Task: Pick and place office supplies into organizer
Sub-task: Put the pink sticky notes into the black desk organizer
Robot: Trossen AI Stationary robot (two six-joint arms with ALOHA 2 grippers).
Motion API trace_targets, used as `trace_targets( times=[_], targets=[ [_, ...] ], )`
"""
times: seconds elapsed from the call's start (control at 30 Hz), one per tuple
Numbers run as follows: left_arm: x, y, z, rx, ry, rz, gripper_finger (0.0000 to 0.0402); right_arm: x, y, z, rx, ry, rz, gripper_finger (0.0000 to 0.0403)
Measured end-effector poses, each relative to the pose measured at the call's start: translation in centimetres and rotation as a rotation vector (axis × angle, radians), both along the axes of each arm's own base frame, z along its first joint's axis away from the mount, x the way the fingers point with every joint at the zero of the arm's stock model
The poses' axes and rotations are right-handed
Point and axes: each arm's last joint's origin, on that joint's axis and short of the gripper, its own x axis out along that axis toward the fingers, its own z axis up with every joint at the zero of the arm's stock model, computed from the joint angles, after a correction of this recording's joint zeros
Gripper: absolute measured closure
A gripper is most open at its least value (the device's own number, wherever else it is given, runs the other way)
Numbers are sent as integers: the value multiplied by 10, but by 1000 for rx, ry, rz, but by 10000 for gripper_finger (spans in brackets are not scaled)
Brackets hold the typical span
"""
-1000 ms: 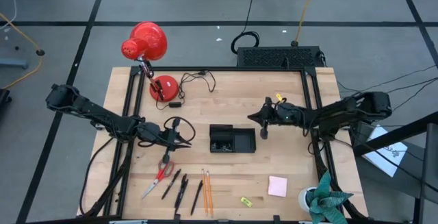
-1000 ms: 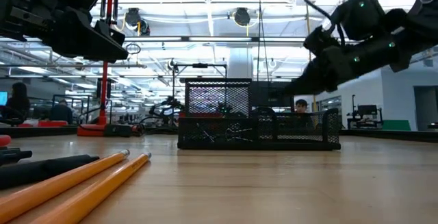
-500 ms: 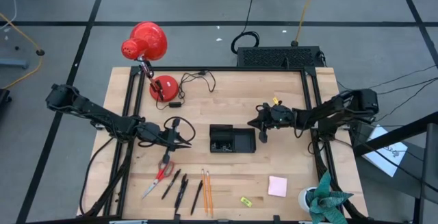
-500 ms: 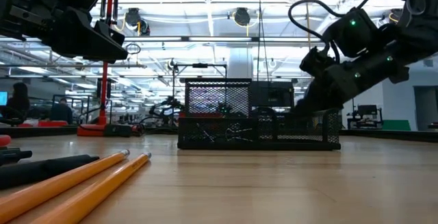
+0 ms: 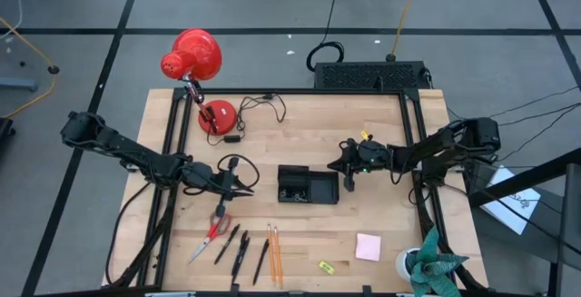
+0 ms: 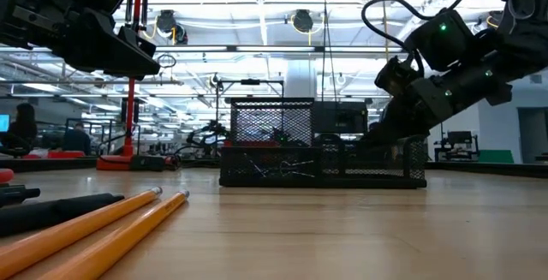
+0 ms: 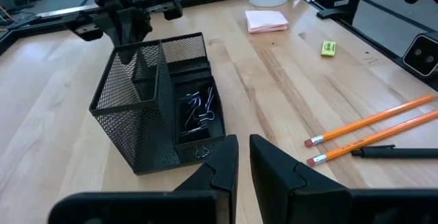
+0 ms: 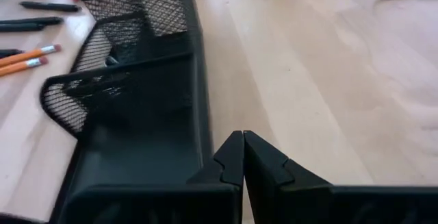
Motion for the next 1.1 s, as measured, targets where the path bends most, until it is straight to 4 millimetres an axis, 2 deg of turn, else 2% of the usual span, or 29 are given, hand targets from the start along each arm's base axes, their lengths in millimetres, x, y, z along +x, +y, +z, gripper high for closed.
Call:
trace_targets(
  times=[0.17,0.3,0.37,0.6,0.7,0.83,1.1],
  targets=[
    [0,0,0,0,0,0,355,1,1,16,-103,-70,-48,403],
    [0,0,0,0,0,0,355,6,16,51,-150,-221,31,403],
    [0,0,0,0,0,0,355,9,29,66,-184,-221,43,403],
    [0,0,0,-2,0,1,355,26,92,116,-346,-5,-13,403],
    [0,0,0,-8,2,3,355,25,117,123,-346,9,36,403],
    [0,0,0,-27,5,11,355,14,141,123,-268,33,93,403],
    [0,0,0,-24,4,10,355,-2,179,110,28,115,230,403]
  ],
)
